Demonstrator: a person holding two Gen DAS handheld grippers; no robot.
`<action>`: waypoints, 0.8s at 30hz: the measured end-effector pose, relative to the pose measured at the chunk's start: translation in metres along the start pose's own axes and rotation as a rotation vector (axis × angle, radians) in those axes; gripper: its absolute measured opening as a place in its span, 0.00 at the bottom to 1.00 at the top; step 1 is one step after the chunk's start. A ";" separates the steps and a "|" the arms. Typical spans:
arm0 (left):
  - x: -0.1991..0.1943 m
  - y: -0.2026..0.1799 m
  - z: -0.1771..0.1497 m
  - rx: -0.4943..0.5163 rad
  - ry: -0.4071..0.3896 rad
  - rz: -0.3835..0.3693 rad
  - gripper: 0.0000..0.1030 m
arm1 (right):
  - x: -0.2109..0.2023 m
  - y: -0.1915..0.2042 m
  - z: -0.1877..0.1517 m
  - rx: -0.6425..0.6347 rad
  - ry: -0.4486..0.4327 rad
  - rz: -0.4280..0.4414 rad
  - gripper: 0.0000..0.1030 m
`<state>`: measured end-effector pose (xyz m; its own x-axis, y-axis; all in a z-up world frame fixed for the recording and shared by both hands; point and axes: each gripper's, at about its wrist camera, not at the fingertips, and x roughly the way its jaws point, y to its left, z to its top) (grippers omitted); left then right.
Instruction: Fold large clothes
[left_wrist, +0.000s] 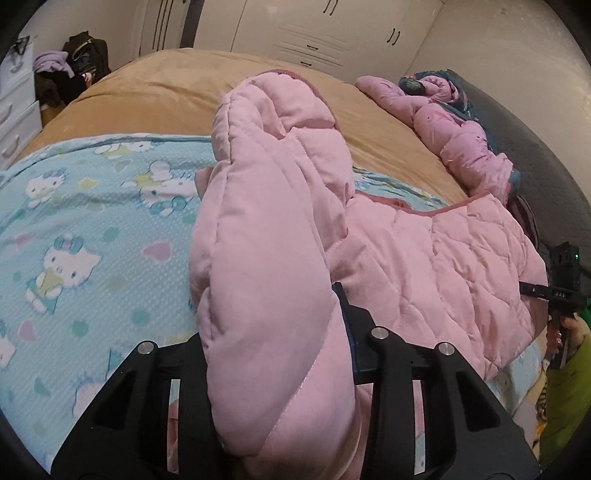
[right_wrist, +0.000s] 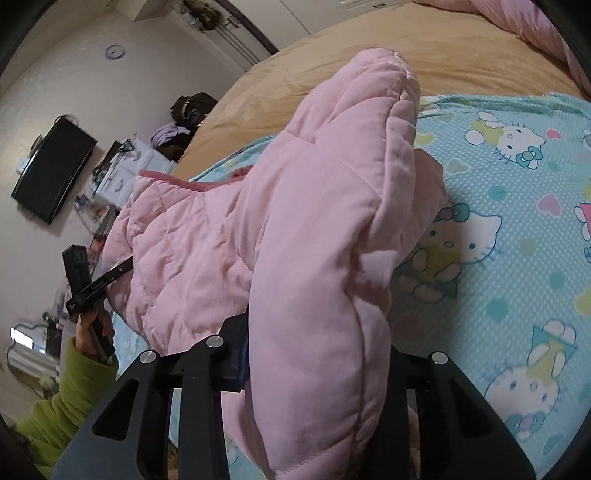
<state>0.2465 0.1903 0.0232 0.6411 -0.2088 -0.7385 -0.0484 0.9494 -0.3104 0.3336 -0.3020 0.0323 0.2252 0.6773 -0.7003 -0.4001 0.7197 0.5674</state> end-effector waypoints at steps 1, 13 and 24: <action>-0.005 0.000 -0.006 -0.003 0.001 0.002 0.28 | -0.003 0.002 -0.006 0.001 0.001 0.004 0.33; -0.024 0.011 -0.062 -0.037 0.020 0.036 0.28 | -0.006 0.005 -0.046 0.041 0.008 -0.023 0.34; -0.008 0.027 -0.078 -0.084 0.044 0.142 0.52 | 0.029 -0.019 -0.066 0.116 -0.013 -0.334 0.81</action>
<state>0.1800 0.1996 -0.0259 0.5892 -0.0855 -0.8034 -0.2012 0.9475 -0.2484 0.2891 -0.3059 -0.0271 0.3384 0.4034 -0.8501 -0.1988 0.9137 0.3544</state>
